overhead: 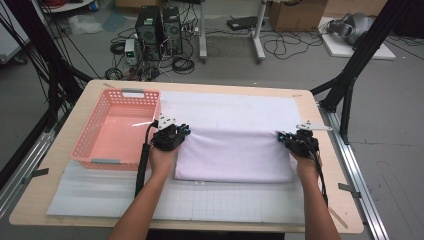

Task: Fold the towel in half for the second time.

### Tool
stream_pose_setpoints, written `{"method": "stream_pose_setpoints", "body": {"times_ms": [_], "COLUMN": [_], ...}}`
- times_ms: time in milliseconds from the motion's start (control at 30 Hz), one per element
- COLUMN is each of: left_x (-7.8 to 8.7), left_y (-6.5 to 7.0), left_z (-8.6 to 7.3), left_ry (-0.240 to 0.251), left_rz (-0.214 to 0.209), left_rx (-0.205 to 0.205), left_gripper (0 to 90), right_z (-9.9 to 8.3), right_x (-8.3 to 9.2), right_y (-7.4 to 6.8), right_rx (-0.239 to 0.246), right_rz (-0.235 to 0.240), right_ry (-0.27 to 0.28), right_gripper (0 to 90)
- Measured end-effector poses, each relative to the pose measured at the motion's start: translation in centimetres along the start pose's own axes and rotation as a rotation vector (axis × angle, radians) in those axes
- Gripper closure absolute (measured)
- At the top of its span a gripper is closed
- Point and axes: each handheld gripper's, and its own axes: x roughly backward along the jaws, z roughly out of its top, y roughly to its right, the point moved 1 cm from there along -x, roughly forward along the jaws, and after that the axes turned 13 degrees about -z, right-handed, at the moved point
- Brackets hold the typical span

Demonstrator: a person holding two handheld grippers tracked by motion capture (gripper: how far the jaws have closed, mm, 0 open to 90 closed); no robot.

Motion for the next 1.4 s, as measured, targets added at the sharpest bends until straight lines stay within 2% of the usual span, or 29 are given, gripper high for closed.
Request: {"method": "stream_pose_setpoints", "body": {"times_ms": [67, 100, 133, 200, 233, 267, 333, 367, 400, 433, 467, 500, 567, 600, 667, 733, 833, 900, 967, 1033, 1067, 1133, 1167, 1267, 1367, 1400], "left_x": [-0.3, -0.3, -0.1, 0.2, 0.9, 0.9, 1.6, 2.1, 2.1, 2.3, 2.6, 2.8, 3.2, 3.5, 3.8, 4.0, 4.7, 5.2, 5.6, 5.8, 6.2, 6.4, 6.5, 6.7, 6.8, 6.9], "left_y": [0.0, 0.0, -0.1, -0.1, 0.2, 0.2, 0.8, 1.5, 1.5, 1.9, 2.3, 2.8, 3.3, 3.7, 3.9, 4.0, 4.1, 4.0, 3.9, 4.0, 4.2, 4.3, 4.4, 4.3, 3.9, 3.9], "left_z": [-0.3, -0.3, -0.2, 0.0, 0.3, 0.3, 0.4, 0.1, 0.1, -0.2, -0.6, -1.0, -1.8, -2.2, -2.8, -3.1, -3.9, -4.5, -5.2, -5.2, -5.5, -5.6, -5.6, -5.6, -5.3, -5.2], "left_ry": [-0.023, -0.023, -0.015, -0.007, -0.012, -0.012, -0.018, -0.038, -0.038, -0.049, -0.057, -0.08, -0.081, -0.113, -0.127, -0.142, -0.172, -0.178, -0.198, -0.203, -0.218, -0.214, -0.212, -0.207, -0.179, -0.152], "left_rz": [0.016, 0.016, 0.004, -0.002, -0.018, -0.018, -0.057, -0.083, -0.083, -0.102, -0.118, -0.132, -0.14, -0.142, -0.147, -0.149, -0.155, -0.166, -0.162, -0.157, -0.152, -0.147, -0.144, -0.144, -0.154, -0.176], "left_rx": [0.014, 0.014, 0.059, 0.051, 0.019, 0.019, -0.013, -0.04, -0.04, -0.049, -0.059, -0.071, -0.087, -0.099, -0.108, -0.108, -0.116, -0.102, -0.106, -0.118, -0.15, -0.159, -0.151, -0.146, -0.128, -0.113], "left_gripper": [76.9, 67.7, 58.3, 51.8, 51.8, 51.9, 52.6, 55.2, 56.1, 56.1, 58.3, 58.3, 59.2, 59.9, 60.0, 60.0, 60.2, 60.5, 62.1, 62.9, 64.3, 64.5, 64.8, 61.2, 51.1, 47.6], "right_z": [0.0, -0.1, -0.2, -0.3, -0.2, -0.2, -0.2, -0.3, -0.4, -0.4, -0.9, -0.9, -1.8, -3.0, -4.0, -4.4, -5.5, -6.1, -6.5, -6.8, -7.1, -7.4, -7.7, -7.6, -7.1, -6.9], "right_x": [-0.5, -0.7, -0.9, -0.8, -0.6, -0.2, 0.3, 1.3, 1.7, 1.7, 2.7, 2.7, 3.7, 4.5, 5.0, 5.3, 6.3, 6.7, 7.2, 7.8, 8.0, 8.1, 8.3, 8.8, 9.7, 9.8], "right_y": [-0.1, -0.3, -0.4, -0.3, -0.3, -0.3, -0.3, -0.5, -0.7, -0.7, -1.1, -1.1, -1.5, -1.9, -2.0, -2.2, -2.4, -2.2, -2.0, -2.0, -2.0, -1.9, -1.7, -1.3, -1.0, -0.9], "right_rx": [0.004, 0.011, 0.013, -0.042, -0.057, -0.055, -0.051, -0.038, -0.023, -0.023, 0.009, 0.009, 0.031, 0.05, 0.052, 0.061, 0.098, 0.11, 0.105, 0.134, 0.149, 0.139, 0.111, 0.1, 0.057, 0.048], "right_rz": [-0.011, -0.021, -0.031, -0.026, -0.021, -0.034, -0.045, -0.019, -0.014, -0.014, 0.0, 0.0, 0.026, 0.038, 0.054, 0.056, 0.087, 0.103, 0.11, 0.092, 0.081, 0.084, 0.091, 0.084, 0.071, 0.065], "right_ry": [-0.014, -0.024, -0.03, -0.028, -0.015, -0.003, 0.007, 0.01, 0.015, 0.015, 0.01, 0.01, 0.008, -0.011, -0.016, -0.033, -0.07, -0.082, -0.085, -0.093, -0.101, -0.101, -0.095, -0.074, -0.004, 0.02], "right_gripper": [82.1, 80.9, 76.1, 66.0, 63.1, 59.5, 59.0, 57.2, 56.6, 56.6, 52.5, 52.5, 49.3, 47.6, 45.2, 45.2, 48.2, 50.1, 50.6, 50.5, 50.3, 50.4, 50.1, 47.0, 40.0, 39.1]}}
